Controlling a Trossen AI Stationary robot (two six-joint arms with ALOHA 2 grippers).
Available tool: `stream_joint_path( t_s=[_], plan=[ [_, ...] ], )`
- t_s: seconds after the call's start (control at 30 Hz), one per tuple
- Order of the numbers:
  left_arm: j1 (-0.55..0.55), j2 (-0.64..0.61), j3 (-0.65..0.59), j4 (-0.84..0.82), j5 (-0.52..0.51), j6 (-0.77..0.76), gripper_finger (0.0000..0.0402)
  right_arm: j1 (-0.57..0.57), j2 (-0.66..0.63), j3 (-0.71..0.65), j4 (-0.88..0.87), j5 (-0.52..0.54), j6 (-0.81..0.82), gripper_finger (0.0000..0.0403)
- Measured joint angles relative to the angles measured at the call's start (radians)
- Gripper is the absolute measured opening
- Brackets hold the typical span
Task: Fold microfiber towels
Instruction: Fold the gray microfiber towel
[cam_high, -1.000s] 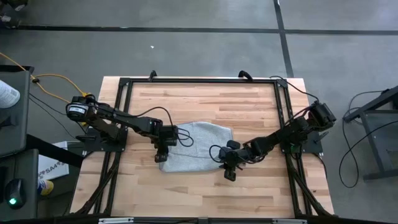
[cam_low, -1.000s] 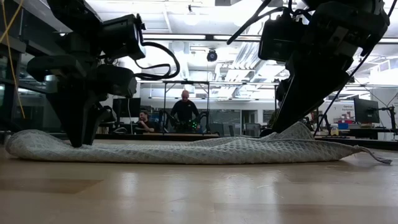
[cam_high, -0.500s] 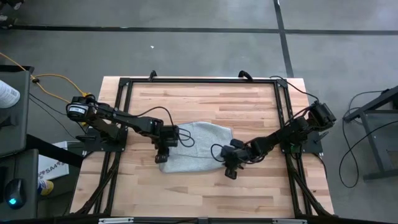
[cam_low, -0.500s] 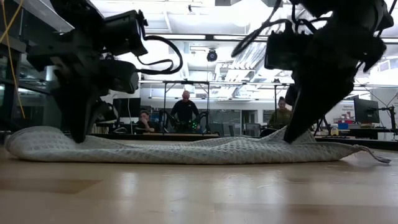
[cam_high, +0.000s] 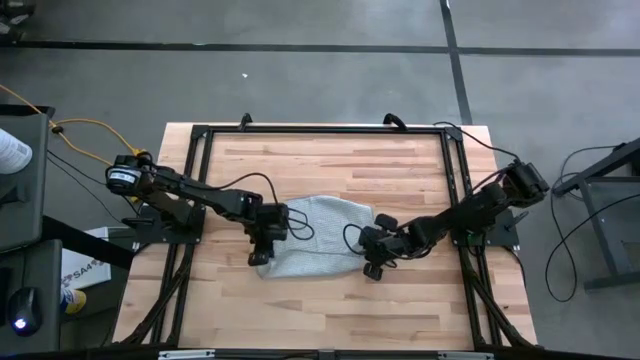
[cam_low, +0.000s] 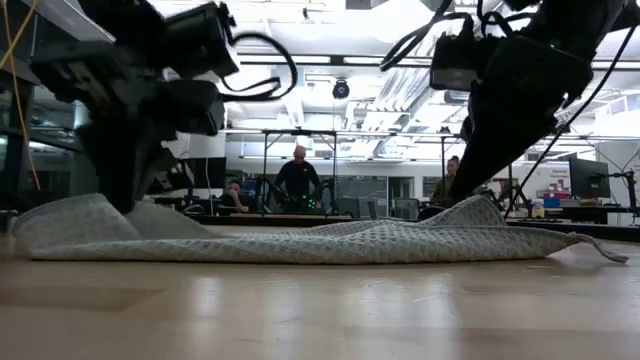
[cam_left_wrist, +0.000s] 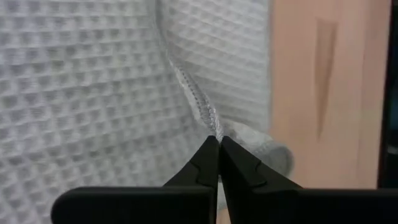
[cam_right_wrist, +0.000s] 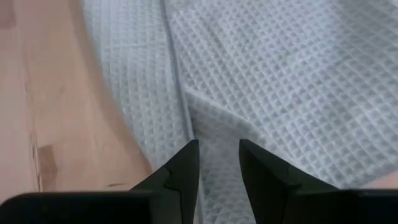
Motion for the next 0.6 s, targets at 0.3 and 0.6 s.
stream_joint_path(
  t_s=[0.3, 0.6],
  plan=[
    [-0.137, -0.009, 0.097, 0.005, -0.001, -0.025, 0.0001, -0.007, -0.011, 0.0, -0.031, -0.003, 0.028, 0.0107],
    [-0.277, -0.009, 0.153, 0.019, -0.005, -0.082, 0.0001, -0.01, -0.01, 0.0, -0.029, 0.006, 0.037, 0.0107]
  ],
)
